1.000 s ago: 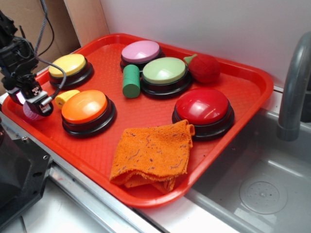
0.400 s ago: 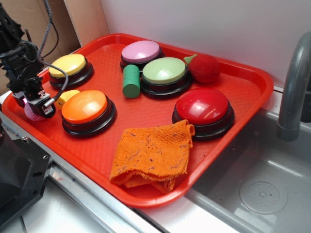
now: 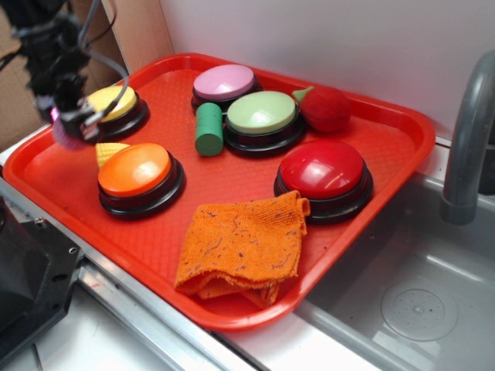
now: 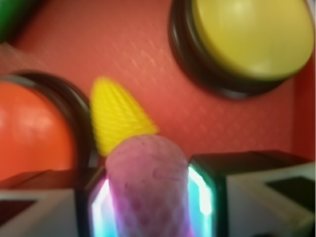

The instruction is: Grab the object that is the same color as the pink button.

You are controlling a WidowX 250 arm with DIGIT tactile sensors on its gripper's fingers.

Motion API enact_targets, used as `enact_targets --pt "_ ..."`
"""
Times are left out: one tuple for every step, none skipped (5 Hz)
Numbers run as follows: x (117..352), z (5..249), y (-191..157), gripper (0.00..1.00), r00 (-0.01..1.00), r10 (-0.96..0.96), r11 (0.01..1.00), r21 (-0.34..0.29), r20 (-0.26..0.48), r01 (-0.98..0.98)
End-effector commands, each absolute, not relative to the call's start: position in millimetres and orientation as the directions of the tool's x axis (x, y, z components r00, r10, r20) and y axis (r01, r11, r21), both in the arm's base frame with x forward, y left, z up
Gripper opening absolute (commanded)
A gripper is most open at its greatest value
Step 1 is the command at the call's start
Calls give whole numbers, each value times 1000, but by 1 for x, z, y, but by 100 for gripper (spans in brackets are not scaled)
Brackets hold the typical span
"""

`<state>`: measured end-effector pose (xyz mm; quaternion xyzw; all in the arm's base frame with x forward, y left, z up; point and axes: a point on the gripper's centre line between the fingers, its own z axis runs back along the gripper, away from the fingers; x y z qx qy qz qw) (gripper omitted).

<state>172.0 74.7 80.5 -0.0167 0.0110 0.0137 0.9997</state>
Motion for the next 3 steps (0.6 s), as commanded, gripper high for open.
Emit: enact_targets --pt "220 176 26 0 993 -97 995 8 71 97" --pt "234 190 7 0 984 -151 989 15 100 150" --pt "232 183 11 0 993 -93 995 -21 73 95"
